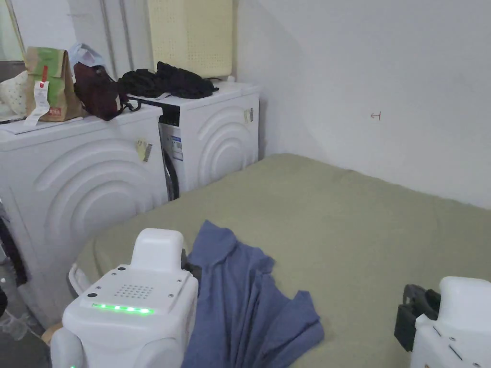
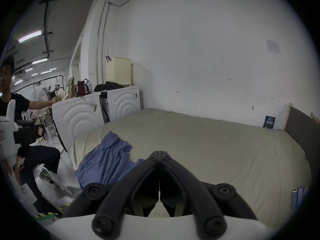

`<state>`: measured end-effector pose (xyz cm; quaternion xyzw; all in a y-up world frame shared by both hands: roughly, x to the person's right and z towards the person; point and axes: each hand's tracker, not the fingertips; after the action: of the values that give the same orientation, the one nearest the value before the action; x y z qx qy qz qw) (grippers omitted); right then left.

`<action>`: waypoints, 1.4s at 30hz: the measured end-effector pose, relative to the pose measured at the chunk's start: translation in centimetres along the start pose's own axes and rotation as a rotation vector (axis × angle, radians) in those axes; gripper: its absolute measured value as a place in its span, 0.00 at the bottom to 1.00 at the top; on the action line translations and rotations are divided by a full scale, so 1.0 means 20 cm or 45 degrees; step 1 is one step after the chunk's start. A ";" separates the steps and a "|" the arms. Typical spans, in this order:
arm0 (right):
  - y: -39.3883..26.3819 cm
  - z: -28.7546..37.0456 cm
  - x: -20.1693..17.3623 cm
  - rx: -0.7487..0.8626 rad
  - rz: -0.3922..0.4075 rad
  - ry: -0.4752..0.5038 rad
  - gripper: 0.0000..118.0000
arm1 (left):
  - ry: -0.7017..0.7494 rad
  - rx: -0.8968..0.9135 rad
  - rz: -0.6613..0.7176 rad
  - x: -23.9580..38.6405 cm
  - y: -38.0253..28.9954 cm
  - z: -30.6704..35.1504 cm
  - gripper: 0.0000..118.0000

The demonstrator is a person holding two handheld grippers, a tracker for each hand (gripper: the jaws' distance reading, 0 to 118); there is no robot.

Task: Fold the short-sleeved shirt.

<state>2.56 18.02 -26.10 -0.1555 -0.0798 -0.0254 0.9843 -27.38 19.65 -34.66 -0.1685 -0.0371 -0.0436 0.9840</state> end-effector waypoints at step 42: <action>-0.57 0.02 0.17 -0.454 0.023 -0.091 0.01 | -0.358 -0.827 0.020 0.27 -0.57 -1.23 0.06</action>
<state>4.92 7.17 -21.81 -0.3293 -0.1077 -0.0249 0.9378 -21.63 0.33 -53.58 -0.4772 -0.1550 -0.0219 0.8648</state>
